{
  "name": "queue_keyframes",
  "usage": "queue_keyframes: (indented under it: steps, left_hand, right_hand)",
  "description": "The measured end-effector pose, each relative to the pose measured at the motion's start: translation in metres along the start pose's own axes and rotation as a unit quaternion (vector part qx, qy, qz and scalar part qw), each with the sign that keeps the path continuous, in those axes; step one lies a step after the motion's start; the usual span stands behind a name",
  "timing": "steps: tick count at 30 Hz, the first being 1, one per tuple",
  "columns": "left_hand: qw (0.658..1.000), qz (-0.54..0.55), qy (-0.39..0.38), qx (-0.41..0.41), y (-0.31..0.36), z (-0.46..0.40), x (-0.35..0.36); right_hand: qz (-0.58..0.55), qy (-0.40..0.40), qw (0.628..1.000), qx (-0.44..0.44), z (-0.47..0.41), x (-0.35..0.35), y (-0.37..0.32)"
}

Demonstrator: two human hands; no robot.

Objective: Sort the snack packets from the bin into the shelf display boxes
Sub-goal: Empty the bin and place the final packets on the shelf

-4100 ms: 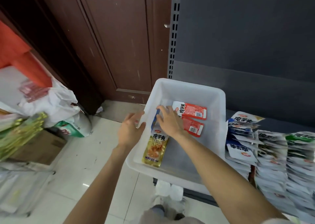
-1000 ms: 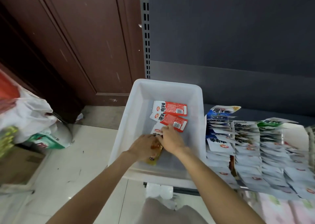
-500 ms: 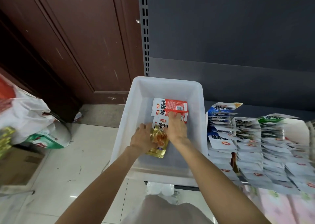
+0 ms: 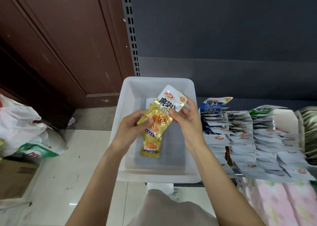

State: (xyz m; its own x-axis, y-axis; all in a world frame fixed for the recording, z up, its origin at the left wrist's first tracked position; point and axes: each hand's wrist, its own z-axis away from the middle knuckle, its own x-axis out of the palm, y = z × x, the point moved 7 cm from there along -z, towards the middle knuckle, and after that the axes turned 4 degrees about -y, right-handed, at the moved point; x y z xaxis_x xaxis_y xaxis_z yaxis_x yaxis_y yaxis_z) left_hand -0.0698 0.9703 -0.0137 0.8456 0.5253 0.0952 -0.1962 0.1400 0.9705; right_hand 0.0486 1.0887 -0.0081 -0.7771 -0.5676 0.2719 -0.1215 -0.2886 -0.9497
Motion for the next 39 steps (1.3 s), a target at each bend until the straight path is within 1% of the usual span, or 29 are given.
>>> queue_keyframes:
  steps: [2,5,8,10,12,13,14,15,17,18,20,22,23,25,26,27,28,29,30,33,36,38,39]
  left_hand:
    - [0.997,-0.054,-0.024,0.048,0.022,0.002,0.012]
    - [0.983,-0.112,-0.09,0.112,0.054,0.005,0.043]
    - [0.95,-0.212,-0.136,0.186,0.072,0.004,0.093]
    - [0.93,-0.243,-0.132,0.241,0.075,-0.001,0.129]
    - [0.924,-0.246,-0.096,0.277,0.074,-0.009,0.156]
    - [0.914,-0.266,-0.075,0.297,0.074,-0.013,0.168]
    - [0.896,-0.306,-0.064,0.316,0.072,-0.017,0.181]
    - [0.868,-0.363,-0.07,0.331,0.069,-0.02,0.196]
    - [0.787,-0.495,-0.125,0.347,0.054,-0.023,0.233]
    - [0.749,-0.545,-0.154,0.344,0.043,-0.025,0.25]
    - [0.699,-0.615,-0.173,0.321,0.023,-0.03,0.272]
    - [0.666,-0.665,-0.157,0.3,0.012,-0.04,0.281]
    - [0.657,-0.679,-0.149,0.292,0.011,-0.044,0.282]
    - [0.667,-0.678,-0.143,0.272,0.008,-0.051,0.281]
    - [0.667,-0.681,-0.149,0.261,0.006,-0.053,0.281]
    - [0.654,-0.694,-0.157,0.256,0.004,-0.053,0.282]
    - [0.636,-0.71,-0.163,0.256,0.001,-0.052,0.282]
    - [0.626,-0.716,-0.165,0.26,-0.001,-0.051,0.282]
    - [0.625,-0.715,-0.165,0.266,-0.001,-0.049,0.281]
    - [0.637,-0.694,-0.154,0.298,0.002,-0.046,0.278]
    - [0.66,-0.671,-0.114,0.318,0.007,-0.044,0.271]
    - [0.661,-0.668,-0.115,0.322,0.008,-0.044,0.269]
    - [0.655,-0.671,-0.126,0.324,0.006,-0.044,0.271]
  right_hand:
    - [0.027,-0.001,1.0,-0.015,0.012,-0.009,-0.018]
    - [0.042,0.0,0.998,-0.056,0.04,-0.037,-0.059]
    - [0.08,0.037,0.99,-0.107,0.072,-0.081,-0.094]
    - [0.092,0.101,0.982,-0.134,0.09,-0.114,-0.104]
    - [0.078,0.194,0.963,-0.167,0.106,-0.153,-0.107]
    - [0.065,0.241,0.95,-0.188,0.114,-0.173,-0.109]
    - [0.054,0.283,0.935,-0.209,0.12,-0.191,-0.112]
    - [0.048,0.317,0.92,-0.225,0.124,-0.208,-0.115]
    - [0.056,0.352,0.904,-0.236,0.122,-0.236,-0.118]
    - [0.064,0.351,0.904,-0.234,0.116,-0.246,-0.118]
    - [0.074,0.337,0.913,-0.219,0.099,-0.262,-0.116]
    - [0.093,0.316,0.921,-0.207,0.082,-0.267,-0.116]
    - [0.112,0.295,0.926,-0.207,0.074,-0.265,-0.118]
    - [0.155,0.244,0.931,-0.223,0.059,-0.255,-0.127]
    - [0.188,0.22,0.928,-0.235,0.052,-0.25,-0.133]
    - [0.237,0.201,0.919,-0.244,0.045,-0.245,-0.138]
    - [0.295,0.183,0.904,-0.248,0.038,-0.239,-0.144]
    - [0.355,0.165,0.887,-0.246,0.031,-0.235,-0.147]
    - [0.408,0.143,0.868,-0.244,0.024,-0.228,-0.149]
    - [0.525,0.086,0.812,-0.239,0.01,-0.209,-0.15]
    - [0.587,0.052,0.78,-0.211,-0.002,-0.2,-0.139]
    - [0.622,0.032,0.762,-0.176,-0.012,-0.198,-0.128]
    - [0.654,0.028,0.738,-0.166,-0.015,-0.198,-0.123]
